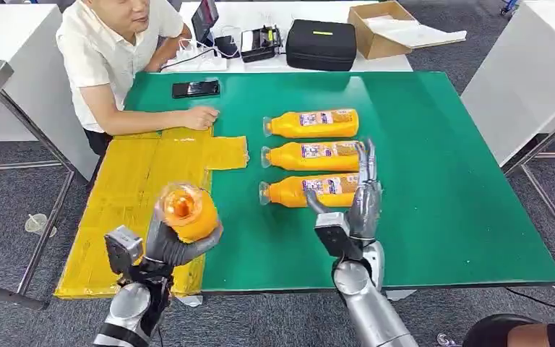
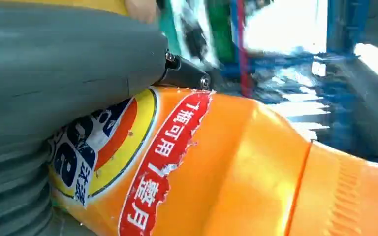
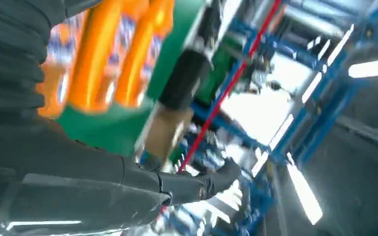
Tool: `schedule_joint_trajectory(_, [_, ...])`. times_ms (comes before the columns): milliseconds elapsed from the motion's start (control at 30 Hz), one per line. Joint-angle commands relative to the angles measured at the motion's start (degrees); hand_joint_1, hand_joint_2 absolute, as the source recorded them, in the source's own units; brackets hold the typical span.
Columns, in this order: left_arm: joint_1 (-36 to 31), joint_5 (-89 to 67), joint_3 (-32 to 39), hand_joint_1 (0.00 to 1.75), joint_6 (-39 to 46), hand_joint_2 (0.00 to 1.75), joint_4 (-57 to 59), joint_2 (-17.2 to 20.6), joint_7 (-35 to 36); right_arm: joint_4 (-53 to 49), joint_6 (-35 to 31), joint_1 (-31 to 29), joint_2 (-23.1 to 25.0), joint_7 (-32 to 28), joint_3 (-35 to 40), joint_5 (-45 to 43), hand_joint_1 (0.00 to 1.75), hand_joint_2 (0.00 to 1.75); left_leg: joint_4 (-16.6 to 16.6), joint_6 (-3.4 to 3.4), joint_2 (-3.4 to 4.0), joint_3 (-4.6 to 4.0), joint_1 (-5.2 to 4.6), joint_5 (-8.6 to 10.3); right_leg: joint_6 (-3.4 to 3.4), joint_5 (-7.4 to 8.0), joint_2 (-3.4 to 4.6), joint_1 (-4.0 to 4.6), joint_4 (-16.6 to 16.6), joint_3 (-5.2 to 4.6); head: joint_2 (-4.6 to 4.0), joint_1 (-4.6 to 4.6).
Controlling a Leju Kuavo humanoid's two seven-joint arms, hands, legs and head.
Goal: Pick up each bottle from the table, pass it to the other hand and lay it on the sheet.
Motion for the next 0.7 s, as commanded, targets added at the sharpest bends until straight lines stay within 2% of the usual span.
schedule_joint_trajectory(33, [-9.1, -21.8, -2.1, 1.75, 6.2, 1.75, 12.6, 7.0, 2.8, -5.8, -5.3, 0.8, -1.3, 0.6, -5.3, 4.6, 0.0, 1.75, 0.0, -0.08, 0.03, 0.05, 0.1, 0.03, -0.21, 0.01, -0.05, 0.13, 0.0, 0.06, 0.0, -0.02])
schedule_joint_trajectory(67, [-8.8, -20.9, -1.7, 1.75, 5.0, 1.75, 11.6, 6.9, 3.0, -6.2, -5.3, 1.1, -1.1, 0.2, -6.5, 5.4, 0.0, 1.75, 0.1, -0.12, 0.1, 0.12, 0.24, -0.03, -0.44, -0.02, -0.06, 0.3, 0.0, 0.17, 0.0, -0.04])
schedule_joint_trajectory(100, [-8.6, -20.4, -1.6, 1.75, 4.6, 1.75, 10.9, 6.8, 2.8, -6.0, -5.2, 1.0, -1.4, 0.4, -6.2, 4.3, 0.0, 1.75, 0.0, -0.06, -0.06, 0.09, 0.09, 0.02, -0.21, -0.03, -0.16, 0.12, 0.0, 0.12, 0.0, -0.02])
schedule_joint_trajectory(200, [-7.8, -18.5, -1.1, 1.75, 3.1, 1.75, 9.1, 6.6, 2.7, -5.8, -5.0, 1.0, -1.9, 0.1, -5.7, 2.8, 0.0, 1.75, 0.0, -0.11, 0.06, 0.09, 0.12, 0.03, -0.2, -0.03, -0.04, 0.14, 0.0, 0.11, 0.0, -0.02])
schedule_joint_trajectory(300, [-11.1, -32.2, -6.3, 1.75, 8.0, 1.75, 13.2, 9.3, 9.6, -5.8, -4.1, 1.1, -2.1, -0.4, -4.2, 2.1, 0.0, 1.75, 0.0, -0.12, 0.0, 0.05, 0.09, 0.05, -0.17, -0.02, -0.06, 0.1, 0.0, 0.08, 0.0, -0.02])
schedule_joint_trajectory(367, [-17.1, -42.9, -11.3, 1.75, 6.5, 1.75, 21.6, 10.7, 15.0, -5.7, -3.0, 0.5, -2.3, -0.4, -2.5, 3.2, 0.0, 1.75, 0.1, -0.14, -0.06, 0.03, 0.14, 0.06, -0.24, -0.03, -0.15, 0.16, 0.0, 0.1, 0.0, 0.0])
schedule_joint_trajectory(467, [-25.7, -48.7, -15.2, 1.75, 2.8, 1.75, 35.0, 9.4, 16.7, -4.4, -0.3, -0.9, -2.6, -0.1, -0.6, 3.6, 0.0, 1.75, 0.1, -0.18, -0.22, -0.02, 0.22, 0.14, -0.35, 0.01, -0.34, 0.26, 0.1, 0.08, 0.0, 0.0])
schedule_joint_trajectory(600, [-28.2, -44.0, -11.8, 1.75, 0.3, 1.75, 42.1, 5.9, 13.5, -3.4, 0.8, -2.0, -2.2, -0.9, 0.6, 2.2, 0.0, 1.75, 0.1, -0.16, -0.01, -0.05, 0.16, 0.22, -0.22, 0.1, -0.1, 0.22, 0.1, 0.01, 0.0, 0.0])
schedule_joint_trajectory(700, [-28.0, -43.8, -11.7, 1.75, 0.4, 1.75, 42.2, 5.7, 13.4, -3.4, 0.8, -2.1, -2.1, -0.8, 0.7, 2.3, 0.0, 1.75, 0.1, -0.15, 0.09, 0.0, 0.18, 0.22, -0.37, 0.19, -0.02, 0.24, 0.1, 0.03, 0.0, 0.0])
